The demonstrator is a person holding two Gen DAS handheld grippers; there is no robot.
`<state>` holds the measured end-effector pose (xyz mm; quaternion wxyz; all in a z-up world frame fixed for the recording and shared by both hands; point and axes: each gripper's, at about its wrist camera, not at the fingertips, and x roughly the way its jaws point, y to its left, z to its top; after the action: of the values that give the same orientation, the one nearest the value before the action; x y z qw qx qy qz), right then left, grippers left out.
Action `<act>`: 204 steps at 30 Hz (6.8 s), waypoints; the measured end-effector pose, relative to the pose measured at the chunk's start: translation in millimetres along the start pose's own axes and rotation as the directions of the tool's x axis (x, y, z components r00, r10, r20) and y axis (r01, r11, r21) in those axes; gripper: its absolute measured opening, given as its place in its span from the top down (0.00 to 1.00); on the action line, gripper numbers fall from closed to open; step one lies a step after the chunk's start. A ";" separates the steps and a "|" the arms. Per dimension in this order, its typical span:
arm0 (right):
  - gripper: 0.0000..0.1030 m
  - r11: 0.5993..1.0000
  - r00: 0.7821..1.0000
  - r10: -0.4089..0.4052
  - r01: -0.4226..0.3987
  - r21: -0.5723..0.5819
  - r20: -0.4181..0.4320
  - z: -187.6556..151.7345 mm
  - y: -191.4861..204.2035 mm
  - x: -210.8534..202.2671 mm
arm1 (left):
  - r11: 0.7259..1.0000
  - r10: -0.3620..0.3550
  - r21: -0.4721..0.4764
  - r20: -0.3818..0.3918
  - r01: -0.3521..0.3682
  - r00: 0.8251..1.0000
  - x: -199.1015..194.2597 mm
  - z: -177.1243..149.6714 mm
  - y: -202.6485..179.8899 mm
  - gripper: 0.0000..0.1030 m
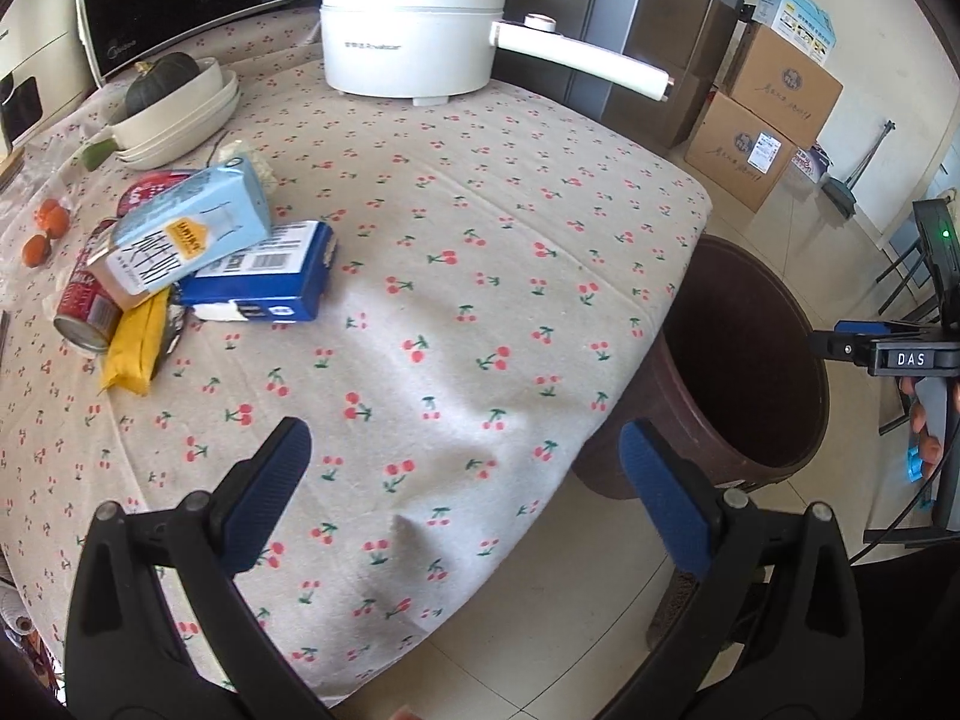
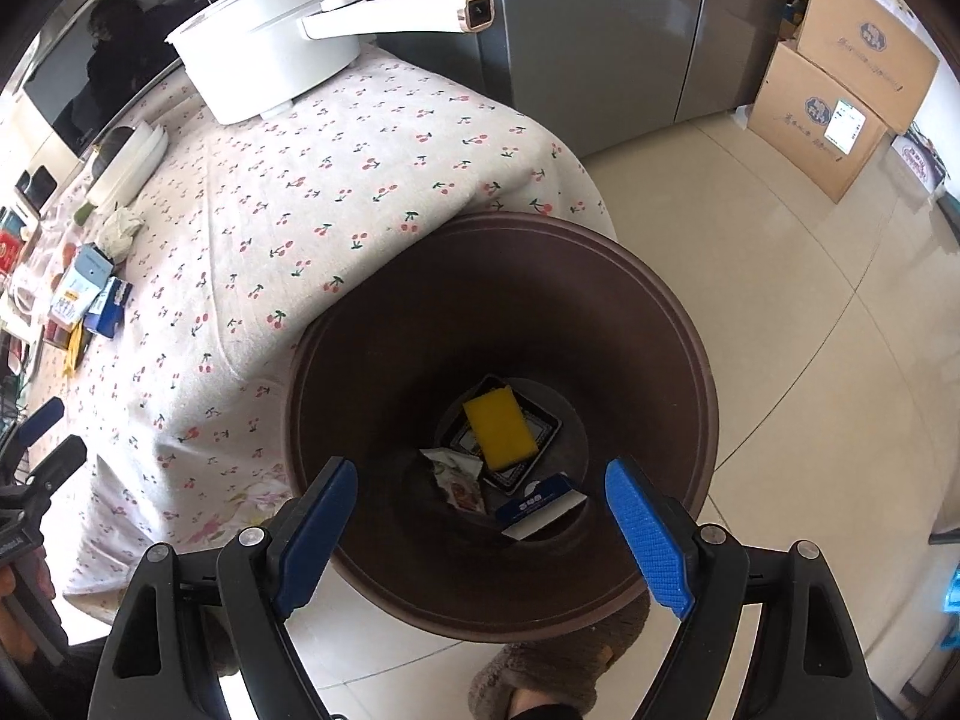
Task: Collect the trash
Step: 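Move the right tool to the table and grasp the blue box, then grasp the light-blue milk carton with the left tool while the right tool holds the blue box, then carry the carton and blue box over the brown bin and open both tools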
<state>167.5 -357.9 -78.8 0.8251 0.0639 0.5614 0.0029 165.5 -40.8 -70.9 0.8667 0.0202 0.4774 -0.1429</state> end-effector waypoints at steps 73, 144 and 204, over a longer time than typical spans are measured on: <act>0.38 0.655 0.981 0.183 -0.167 -0.737 -0.059 27.3 343.7 65.7 | 0.886 0.127 -0.439 -0.073 -0.146 0.989 -56.9 -55.9 226.8 0.01; 0.37 0.958 0.985 0.171 -0.170 -0.231 -0.015 27.5 112.9 -5.8 | 0.898 0.157 0.437 -0.214 -0.049 0.964 42.2 57.6 59.7 0.29; 0.37 0.993 0.996 0.083 -0.085 0.082 0.030 -22.4 -54.6 -16.0 | 0.938 -0.347 -0.061 -0.164 0.341 0.923 57.3 15.2 -94.8 0.49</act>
<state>137.2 -411.0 -77.9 0.8282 0.1220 0.5468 0.0134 181.6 -147.3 -100.8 0.7838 -0.0651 0.5490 -0.2829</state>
